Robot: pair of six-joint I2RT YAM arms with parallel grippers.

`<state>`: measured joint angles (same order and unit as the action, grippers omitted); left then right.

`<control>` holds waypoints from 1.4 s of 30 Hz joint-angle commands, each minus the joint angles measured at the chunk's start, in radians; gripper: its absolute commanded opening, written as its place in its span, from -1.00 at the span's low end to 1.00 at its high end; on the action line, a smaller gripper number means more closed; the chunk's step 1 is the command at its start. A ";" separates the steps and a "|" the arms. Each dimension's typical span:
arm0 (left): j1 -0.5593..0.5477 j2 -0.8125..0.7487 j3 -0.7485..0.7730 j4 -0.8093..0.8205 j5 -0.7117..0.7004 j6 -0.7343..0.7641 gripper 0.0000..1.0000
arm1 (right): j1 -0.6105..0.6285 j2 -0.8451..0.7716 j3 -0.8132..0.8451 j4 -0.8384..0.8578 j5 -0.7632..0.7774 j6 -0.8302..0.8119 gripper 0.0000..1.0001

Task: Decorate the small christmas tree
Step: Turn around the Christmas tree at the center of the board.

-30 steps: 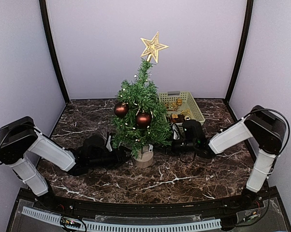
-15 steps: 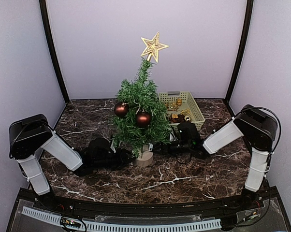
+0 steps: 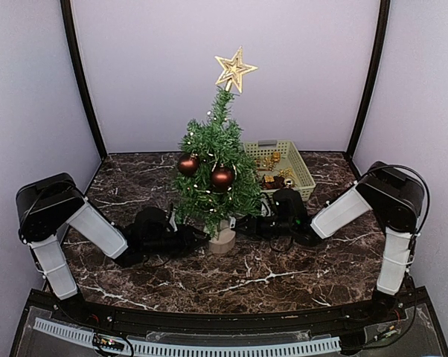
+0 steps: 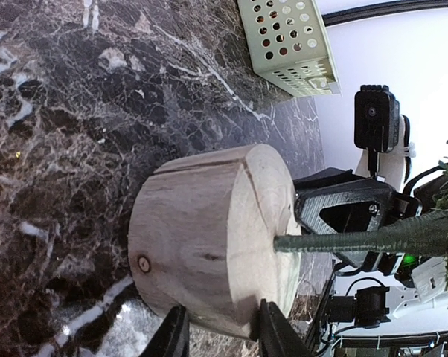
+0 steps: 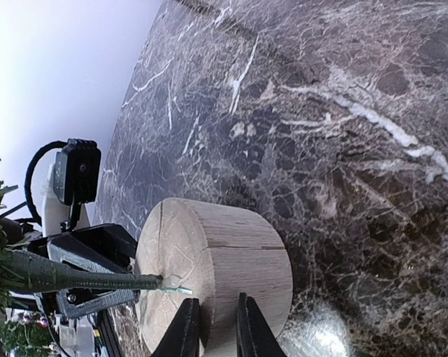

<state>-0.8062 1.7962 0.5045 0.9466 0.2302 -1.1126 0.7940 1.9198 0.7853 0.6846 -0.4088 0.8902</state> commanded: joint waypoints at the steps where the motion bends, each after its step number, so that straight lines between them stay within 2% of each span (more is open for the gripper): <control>1: 0.022 0.046 0.090 -0.059 -0.034 0.091 -0.40 | 0.141 0.066 0.040 0.070 -0.137 0.056 -0.69; 11: 0.036 0.017 0.149 -0.200 -0.077 0.177 -0.37 | 0.179 -0.011 0.021 0.017 -0.065 0.083 -0.68; 22: 0.060 0.020 0.181 -0.219 -0.075 0.219 -0.34 | 0.182 -0.001 0.032 0.029 -0.071 0.072 -0.68; 28: 0.075 -0.029 0.159 -0.282 -0.106 0.252 -0.28 | 0.181 -0.058 -0.006 0.012 -0.025 0.061 -0.63; 33: 0.093 -0.161 0.086 -0.351 -0.189 0.278 -0.08 | 0.181 -0.206 -0.095 -0.055 0.071 0.044 -0.36; 36: 0.113 -0.265 0.042 -0.455 -0.253 0.308 0.18 | 0.173 -0.347 -0.171 -0.146 0.160 0.031 -0.07; 40: 0.150 -0.480 0.011 -0.647 -0.306 0.345 0.44 | 0.115 -0.579 -0.251 -0.355 0.285 -0.002 0.23; 42: 0.178 -0.572 0.006 -0.751 -0.307 0.366 0.51 | 0.053 -0.684 -0.246 -0.504 0.323 -0.041 0.31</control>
<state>-0.6720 1.3853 0.5316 0.4252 -0.0143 -0.8074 0.9390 1.3804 0.5545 0.4274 -0.2256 0.9123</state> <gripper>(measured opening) 0.722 0.633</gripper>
